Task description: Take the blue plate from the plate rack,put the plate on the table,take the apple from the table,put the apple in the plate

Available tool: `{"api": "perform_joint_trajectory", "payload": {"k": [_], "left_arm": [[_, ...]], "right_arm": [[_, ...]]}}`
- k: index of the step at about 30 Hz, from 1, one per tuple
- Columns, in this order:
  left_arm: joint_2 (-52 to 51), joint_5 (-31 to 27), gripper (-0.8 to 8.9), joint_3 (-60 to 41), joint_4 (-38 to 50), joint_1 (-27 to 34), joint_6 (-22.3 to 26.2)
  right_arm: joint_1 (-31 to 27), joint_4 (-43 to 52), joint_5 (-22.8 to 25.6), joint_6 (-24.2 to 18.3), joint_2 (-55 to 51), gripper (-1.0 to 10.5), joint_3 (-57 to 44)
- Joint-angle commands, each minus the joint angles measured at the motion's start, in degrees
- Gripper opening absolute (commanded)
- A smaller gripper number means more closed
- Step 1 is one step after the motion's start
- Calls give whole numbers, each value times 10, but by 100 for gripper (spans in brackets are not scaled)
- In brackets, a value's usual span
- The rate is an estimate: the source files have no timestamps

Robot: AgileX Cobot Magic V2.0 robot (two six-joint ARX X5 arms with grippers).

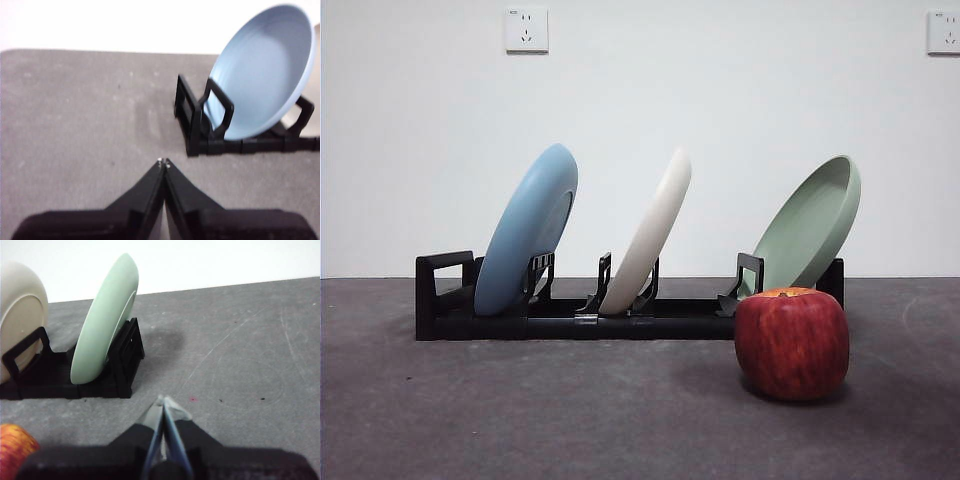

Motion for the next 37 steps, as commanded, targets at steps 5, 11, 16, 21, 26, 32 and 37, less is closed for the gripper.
{"api": "perform_joint_trajectory", "payload": {"k": [5,11,16,21,26,32,37], "left_arm": [[-2,6,-6,-2,4,2,-18],[14,25,-6,51,-52,2,-86],[64,72,-6,108,-83,2,-110],[143,97,-6,188,-106,2,-106],[236,113,-5,285,-132,2,-90],[341,170,-5,408,-183,2,-50],[419,209,-4,506,-256,1,-21]], "right_arm": [[-1,-8,-7,95,-1,-9,-2],[-1,-47,-15,141,19,-12,49],[-1,-87,-16,150,73,-12,125],[-1,-126,-17,148,159,-11,223],[-1,-159,-64,127,252,-11,322],[-1,-242,-151,70,365,0,441],[-1,-320,-213,13,450,2,522]]}}
